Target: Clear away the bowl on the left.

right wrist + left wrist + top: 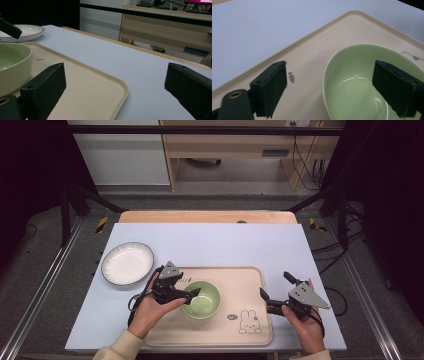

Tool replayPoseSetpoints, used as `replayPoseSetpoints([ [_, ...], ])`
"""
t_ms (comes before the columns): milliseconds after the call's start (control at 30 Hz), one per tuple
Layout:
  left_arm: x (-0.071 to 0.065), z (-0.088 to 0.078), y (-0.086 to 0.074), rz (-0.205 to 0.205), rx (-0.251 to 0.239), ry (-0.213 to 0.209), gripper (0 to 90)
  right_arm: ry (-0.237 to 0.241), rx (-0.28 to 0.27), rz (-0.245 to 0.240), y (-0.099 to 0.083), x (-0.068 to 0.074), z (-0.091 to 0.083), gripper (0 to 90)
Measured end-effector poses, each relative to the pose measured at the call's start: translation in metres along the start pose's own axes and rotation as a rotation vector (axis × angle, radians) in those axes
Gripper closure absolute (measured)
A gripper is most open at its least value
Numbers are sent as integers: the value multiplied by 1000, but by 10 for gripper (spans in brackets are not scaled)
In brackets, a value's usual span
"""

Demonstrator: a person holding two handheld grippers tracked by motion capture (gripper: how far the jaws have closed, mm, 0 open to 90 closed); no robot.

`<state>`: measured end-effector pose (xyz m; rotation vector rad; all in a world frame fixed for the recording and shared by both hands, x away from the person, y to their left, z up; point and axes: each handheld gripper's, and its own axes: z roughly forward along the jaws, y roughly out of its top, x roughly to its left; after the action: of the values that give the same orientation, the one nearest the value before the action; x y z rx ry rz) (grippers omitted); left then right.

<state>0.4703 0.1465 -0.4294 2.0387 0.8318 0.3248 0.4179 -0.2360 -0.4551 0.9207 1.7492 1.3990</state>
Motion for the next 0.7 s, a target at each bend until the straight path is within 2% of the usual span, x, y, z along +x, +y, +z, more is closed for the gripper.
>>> replayPoseSetpoints([
  [100, -3, -2, 1, 18, -24, -18, 71, -1, 2, -4, 0, 0, 0, 38],
  [200, -4, -2, 2, 13, -25, -34, 69, -3, 0, 0, 0, -1, 0, 38],
  [333, -5, -3, 4, 10, -44, -35, 67, -4, -1, 1, 0, -1, 0, 38],
  [500, -5, -6, 5, 29, -71, -26, 67, -4, -4, -1, 0, -1, -1, 38],
  [633, -6, -9, 4, 54, -106, -40, 67, -7, -4, 1, 0, -1, -1, 38],
  [700, -6, -10, 4, 54, -119, -41, 66, -7, -4, 2, 0, -1, -1, 38],
])
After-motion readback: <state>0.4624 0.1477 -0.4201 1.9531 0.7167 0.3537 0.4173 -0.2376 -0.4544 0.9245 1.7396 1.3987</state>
